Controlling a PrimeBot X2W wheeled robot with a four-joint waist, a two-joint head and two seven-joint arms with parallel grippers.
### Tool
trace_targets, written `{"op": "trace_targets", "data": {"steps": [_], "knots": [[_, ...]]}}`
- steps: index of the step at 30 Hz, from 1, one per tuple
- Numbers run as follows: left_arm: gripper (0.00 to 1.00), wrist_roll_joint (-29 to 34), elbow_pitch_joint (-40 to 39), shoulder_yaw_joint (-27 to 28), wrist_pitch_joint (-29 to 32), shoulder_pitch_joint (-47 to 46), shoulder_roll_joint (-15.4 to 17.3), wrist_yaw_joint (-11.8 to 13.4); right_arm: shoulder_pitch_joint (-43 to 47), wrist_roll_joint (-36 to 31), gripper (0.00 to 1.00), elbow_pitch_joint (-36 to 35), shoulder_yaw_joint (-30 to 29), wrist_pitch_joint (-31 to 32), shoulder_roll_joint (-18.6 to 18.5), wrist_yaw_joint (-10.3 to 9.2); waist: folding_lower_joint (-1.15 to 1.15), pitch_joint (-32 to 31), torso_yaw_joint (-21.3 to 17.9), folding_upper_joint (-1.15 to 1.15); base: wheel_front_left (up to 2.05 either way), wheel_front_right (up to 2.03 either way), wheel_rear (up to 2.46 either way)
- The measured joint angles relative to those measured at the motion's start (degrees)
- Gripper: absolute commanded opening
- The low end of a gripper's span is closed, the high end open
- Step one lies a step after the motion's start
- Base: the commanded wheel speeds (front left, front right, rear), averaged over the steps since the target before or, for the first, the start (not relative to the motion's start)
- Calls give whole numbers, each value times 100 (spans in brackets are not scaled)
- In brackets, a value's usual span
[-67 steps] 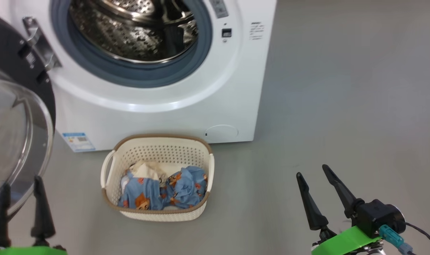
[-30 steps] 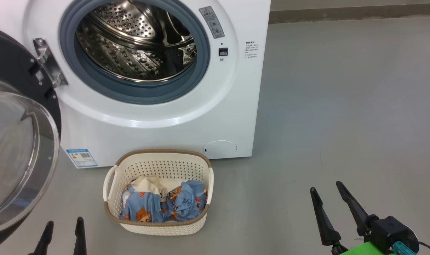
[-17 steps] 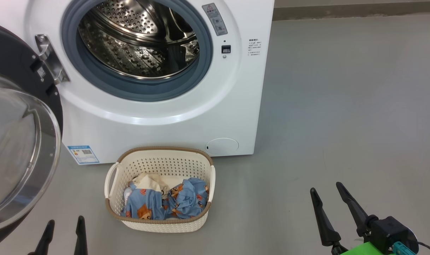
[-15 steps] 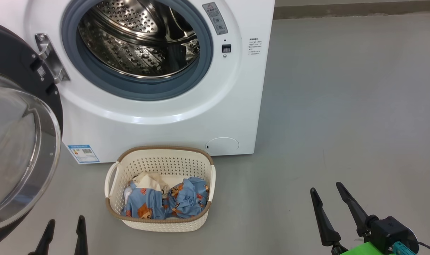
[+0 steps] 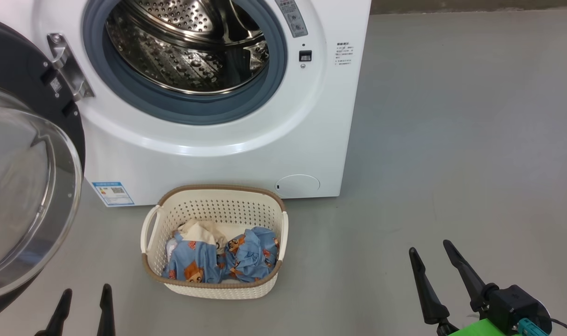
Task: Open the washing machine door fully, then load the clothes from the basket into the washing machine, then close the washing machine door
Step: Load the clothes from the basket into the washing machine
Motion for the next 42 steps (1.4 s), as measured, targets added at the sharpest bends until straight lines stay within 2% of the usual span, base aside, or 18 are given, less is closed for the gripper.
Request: {"op": "trace_targets", "data": {"steps": [22, 42], "knots": [[100, -132, 134, 96, -205, -149, 4, 235, -130, -1, 100, -8, 3, 0, 2, 0, 0, 226, 133, 0, 155, -155, 0], [100, -216, 279, 1, -314, -154, 7, 149, -135, -9, 100, -4, -16, 14, 2, 0, 0, 341, 132, 0, 14, -14, 0]]}}
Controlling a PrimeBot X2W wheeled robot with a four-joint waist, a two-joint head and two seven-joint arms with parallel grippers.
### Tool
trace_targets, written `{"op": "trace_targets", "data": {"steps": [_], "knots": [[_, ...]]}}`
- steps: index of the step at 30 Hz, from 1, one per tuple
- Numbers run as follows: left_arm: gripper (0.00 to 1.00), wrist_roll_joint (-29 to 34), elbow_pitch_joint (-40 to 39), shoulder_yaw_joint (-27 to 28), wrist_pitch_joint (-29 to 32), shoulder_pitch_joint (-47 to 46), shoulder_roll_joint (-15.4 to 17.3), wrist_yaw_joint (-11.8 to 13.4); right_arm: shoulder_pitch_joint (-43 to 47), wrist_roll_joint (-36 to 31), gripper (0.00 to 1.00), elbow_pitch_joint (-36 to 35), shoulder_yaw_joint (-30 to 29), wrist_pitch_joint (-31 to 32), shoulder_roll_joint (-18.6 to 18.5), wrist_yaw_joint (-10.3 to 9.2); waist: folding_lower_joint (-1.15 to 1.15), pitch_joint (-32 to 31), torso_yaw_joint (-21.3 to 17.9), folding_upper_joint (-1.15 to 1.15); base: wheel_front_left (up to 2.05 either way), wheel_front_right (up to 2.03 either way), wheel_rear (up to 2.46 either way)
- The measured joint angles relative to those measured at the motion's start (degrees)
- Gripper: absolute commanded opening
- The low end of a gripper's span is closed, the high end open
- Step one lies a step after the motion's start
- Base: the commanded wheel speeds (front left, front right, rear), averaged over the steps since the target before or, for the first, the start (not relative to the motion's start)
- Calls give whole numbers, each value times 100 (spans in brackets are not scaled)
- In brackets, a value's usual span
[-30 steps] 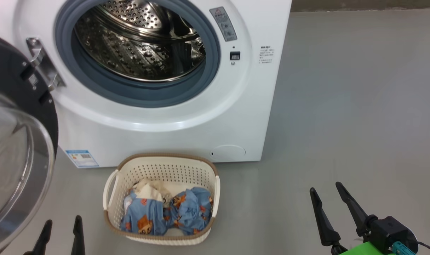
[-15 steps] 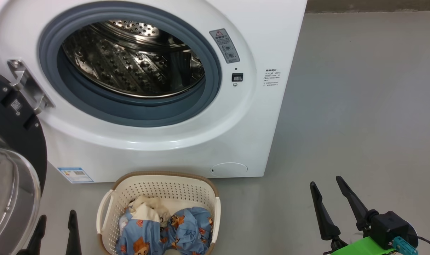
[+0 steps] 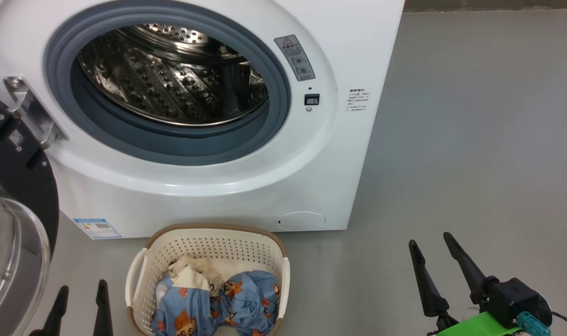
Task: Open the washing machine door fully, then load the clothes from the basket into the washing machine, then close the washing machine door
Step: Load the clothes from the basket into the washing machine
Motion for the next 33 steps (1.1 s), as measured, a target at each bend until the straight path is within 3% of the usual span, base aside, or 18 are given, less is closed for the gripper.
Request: {"op": "trace_targets", "data": {"steps": [13, 33], "knots": [[100, -187, 76, -126, 1, -187, 111, -162, -4, -304, 100, -4, -10, 157, 1, 0, 0, 312, -18, 0, 0, 0, 0], [100, -598, 1423, -702, -193, -2420, 348, -557, -806, -298, 100, -104, -224, 121, -11, 0, 0, 1935, 99, 0, 0, 0, 0]]}}
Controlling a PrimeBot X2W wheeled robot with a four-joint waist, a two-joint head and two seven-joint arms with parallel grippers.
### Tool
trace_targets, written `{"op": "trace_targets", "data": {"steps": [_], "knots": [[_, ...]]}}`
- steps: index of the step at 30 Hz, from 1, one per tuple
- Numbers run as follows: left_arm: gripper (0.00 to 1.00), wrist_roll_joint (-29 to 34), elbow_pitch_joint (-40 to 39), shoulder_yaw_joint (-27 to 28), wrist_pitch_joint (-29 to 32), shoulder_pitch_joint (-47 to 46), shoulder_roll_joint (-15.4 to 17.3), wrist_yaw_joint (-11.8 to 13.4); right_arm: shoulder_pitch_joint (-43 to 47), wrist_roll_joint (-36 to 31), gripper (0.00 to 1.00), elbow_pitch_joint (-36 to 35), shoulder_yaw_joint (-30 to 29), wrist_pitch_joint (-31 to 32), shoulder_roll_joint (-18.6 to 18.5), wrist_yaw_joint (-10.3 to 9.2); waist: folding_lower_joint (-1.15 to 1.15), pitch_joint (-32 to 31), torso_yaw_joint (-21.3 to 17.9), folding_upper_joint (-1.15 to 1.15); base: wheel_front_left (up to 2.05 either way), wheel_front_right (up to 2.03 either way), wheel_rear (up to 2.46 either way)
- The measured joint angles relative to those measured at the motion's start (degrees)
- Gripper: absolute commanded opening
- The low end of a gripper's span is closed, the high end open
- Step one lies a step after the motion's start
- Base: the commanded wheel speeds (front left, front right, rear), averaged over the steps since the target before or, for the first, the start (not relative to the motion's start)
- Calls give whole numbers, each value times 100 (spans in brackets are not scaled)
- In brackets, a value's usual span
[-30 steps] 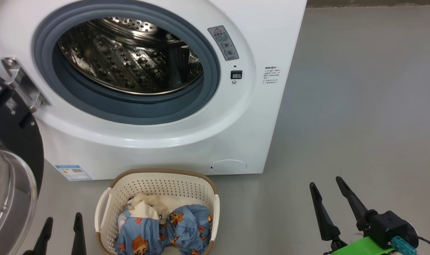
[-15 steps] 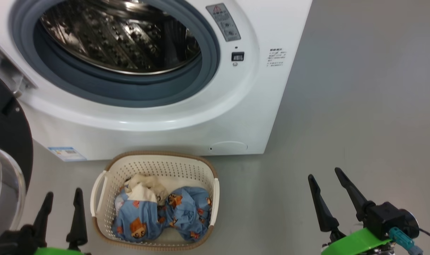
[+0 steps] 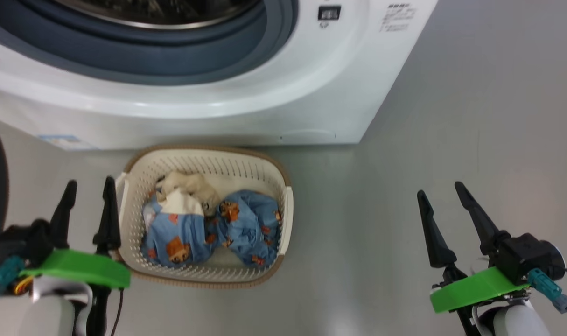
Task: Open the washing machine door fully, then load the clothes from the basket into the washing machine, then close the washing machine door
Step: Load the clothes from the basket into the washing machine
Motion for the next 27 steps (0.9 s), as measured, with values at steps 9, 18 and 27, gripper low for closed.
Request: {"op": "trace_targets", "data": {"steps": [9, 18, 27], "knots": [[100, -391, 826, -724, -104, -1215, 138, -49, -459, -111, 100, -66, -102, -34, -11, 0, 0, 1059, 90, 0, 0, 0, 0], [100, -932, 1653, -1443, -119, -2000, 338, -49, -721, -107, 100, 216, -280, -86, -44, 0, 0, 2052, 154, 0, 0, 0, 0], [100, -1337, 2124, -1963, -152, -2468, 381, -49, -956, -92, 100, 263, -324, -152, -52, 0, 0, 2781, 196, 0, 0, 0, 0]]}}
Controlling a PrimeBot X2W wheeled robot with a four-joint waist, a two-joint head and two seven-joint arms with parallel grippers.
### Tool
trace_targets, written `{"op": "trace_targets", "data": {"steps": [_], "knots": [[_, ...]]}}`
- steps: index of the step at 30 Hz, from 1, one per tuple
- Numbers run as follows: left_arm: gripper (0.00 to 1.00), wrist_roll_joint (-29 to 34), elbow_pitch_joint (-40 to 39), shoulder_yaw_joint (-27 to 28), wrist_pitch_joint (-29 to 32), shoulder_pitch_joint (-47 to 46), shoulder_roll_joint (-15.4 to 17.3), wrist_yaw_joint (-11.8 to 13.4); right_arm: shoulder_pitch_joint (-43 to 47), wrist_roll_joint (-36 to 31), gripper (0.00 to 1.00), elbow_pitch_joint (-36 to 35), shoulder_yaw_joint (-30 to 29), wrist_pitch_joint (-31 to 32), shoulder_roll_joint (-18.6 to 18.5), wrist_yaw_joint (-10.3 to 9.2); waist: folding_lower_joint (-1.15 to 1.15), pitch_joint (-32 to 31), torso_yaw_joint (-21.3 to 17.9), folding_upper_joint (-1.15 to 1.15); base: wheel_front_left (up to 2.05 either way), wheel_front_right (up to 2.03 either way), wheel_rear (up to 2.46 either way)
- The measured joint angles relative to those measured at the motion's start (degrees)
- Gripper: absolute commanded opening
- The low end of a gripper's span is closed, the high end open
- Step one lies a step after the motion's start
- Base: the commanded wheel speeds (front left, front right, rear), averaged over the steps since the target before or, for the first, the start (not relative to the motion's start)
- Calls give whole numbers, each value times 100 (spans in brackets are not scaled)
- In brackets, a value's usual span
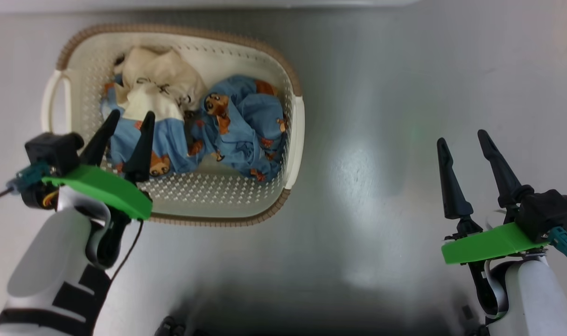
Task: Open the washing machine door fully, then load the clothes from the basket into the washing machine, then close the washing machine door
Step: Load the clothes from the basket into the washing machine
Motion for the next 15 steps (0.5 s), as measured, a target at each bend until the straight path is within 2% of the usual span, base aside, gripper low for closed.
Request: {"op": "trace_targets", "data": {"steps": [6, 15], "knots": [[100, -209, 391, -311, 0, -404, 56, -1, -9, 0, 100, -92, 7, -3, -3, 0, 0, 345, 3, 0, 0, 0, 0], [100, -403, 1174, -866, 0, -944, 312, -5, -14, 20, 100, -213, 57, -8, -8, 0, 0, 704, -94, 0, 0, 0, 0]]}}
